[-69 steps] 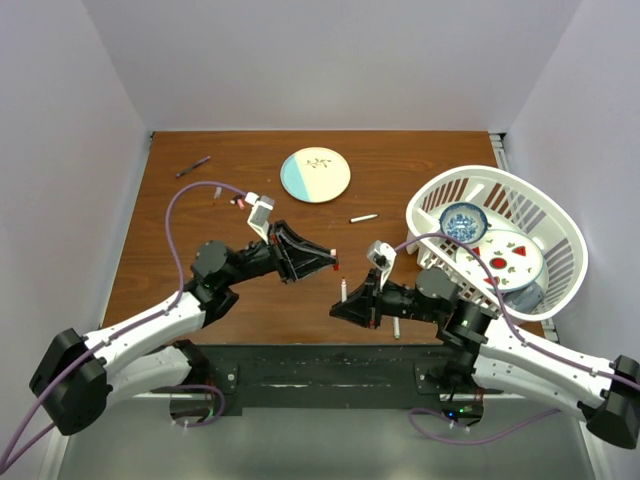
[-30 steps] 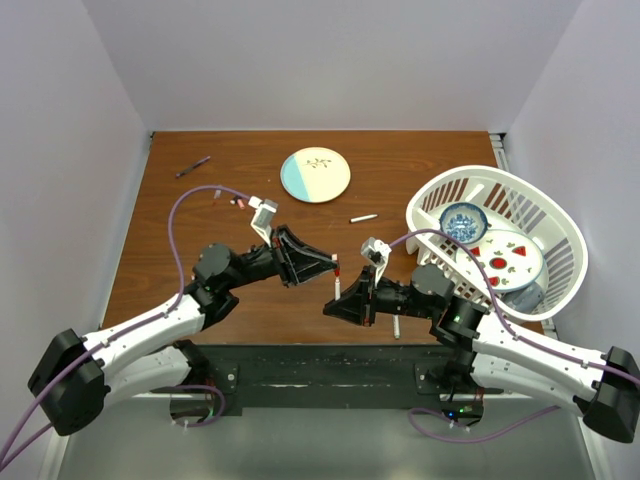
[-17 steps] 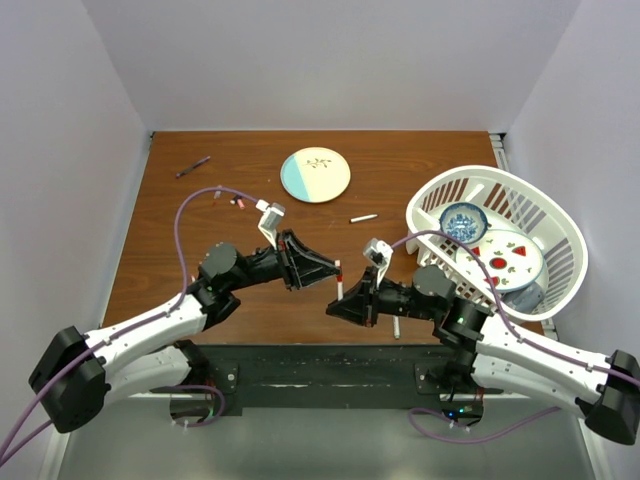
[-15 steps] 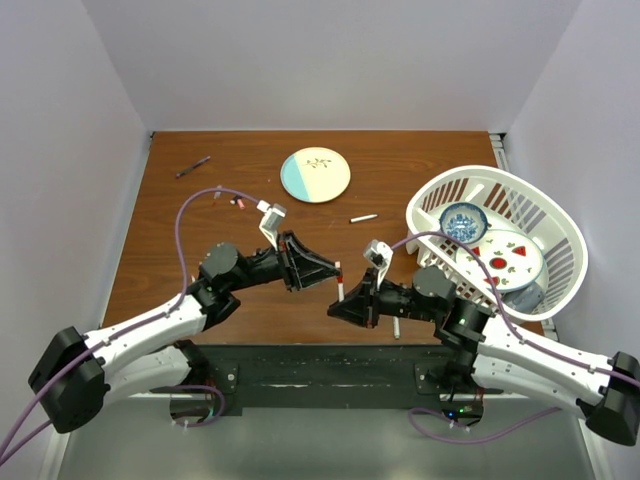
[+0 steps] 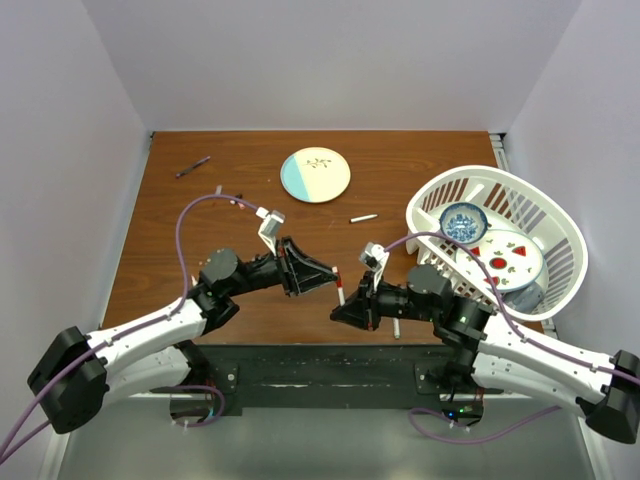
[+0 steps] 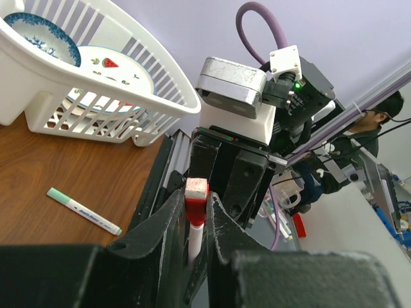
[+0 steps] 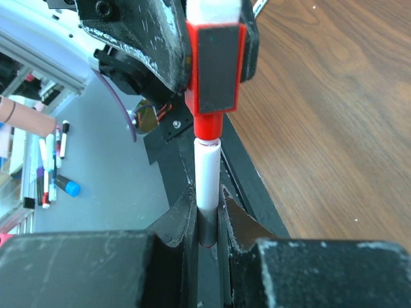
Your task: Insert the pens into the pen caps
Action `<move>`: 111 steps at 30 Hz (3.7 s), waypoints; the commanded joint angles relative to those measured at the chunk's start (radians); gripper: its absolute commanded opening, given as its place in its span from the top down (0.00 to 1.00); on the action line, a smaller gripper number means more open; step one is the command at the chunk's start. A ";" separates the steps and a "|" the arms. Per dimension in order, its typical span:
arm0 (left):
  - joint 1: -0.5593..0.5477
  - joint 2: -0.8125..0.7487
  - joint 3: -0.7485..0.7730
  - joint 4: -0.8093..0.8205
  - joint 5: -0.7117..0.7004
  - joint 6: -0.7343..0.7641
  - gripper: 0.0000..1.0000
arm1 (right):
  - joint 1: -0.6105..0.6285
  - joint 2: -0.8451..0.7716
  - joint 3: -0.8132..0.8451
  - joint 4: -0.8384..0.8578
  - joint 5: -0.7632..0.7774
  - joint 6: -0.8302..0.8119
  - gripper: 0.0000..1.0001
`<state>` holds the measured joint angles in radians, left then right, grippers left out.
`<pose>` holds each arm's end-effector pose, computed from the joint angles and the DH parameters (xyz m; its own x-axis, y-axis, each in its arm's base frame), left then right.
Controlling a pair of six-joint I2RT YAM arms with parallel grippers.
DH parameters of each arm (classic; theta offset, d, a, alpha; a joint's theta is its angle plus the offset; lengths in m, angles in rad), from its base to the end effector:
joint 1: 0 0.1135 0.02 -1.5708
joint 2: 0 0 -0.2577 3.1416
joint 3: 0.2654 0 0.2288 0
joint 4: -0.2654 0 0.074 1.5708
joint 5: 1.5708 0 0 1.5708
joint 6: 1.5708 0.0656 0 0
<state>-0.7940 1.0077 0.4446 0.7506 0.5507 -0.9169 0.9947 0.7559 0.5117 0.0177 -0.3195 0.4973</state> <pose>0.1359 -0.1872 0.2885 -0.6889 -0.2640 -0.6750 0.6926 0.0348 -0.7205 0.0884 0.1739 0.2645 -0.5669 -0.0412 -0.8228 -0.7879 0.3188 0.5269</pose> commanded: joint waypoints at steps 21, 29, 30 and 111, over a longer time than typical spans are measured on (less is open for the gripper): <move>-0.128 0.061 -0.222 0.188 0.152 -0.017 1.00 | -0.016 0.042 0.280 0.041 0.227 -0.167 1.00; -0.182 0.213 -0.248 0.323 0.176 -0.094 1.00 | -0.016 0.141 0.408 0.004 0.201 -0.256 1.00; -0.189 0.218 -0.248 0.319 0.176 -0.088 1.00 | -0.016 0.146 0.418 -0.002 0.206 -0.258 1.00; -0.079 -0.087 0.358 -0.409 -0.057 0.309 0.56 | -0.018 0.092 0.234 0.010 -0.093 -0.194 1.00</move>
<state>-0.8772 0.9115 0.7727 0.2787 0.4347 -0.6159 0.9806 0.8463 0.7456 -0.0280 -0.3786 0.2897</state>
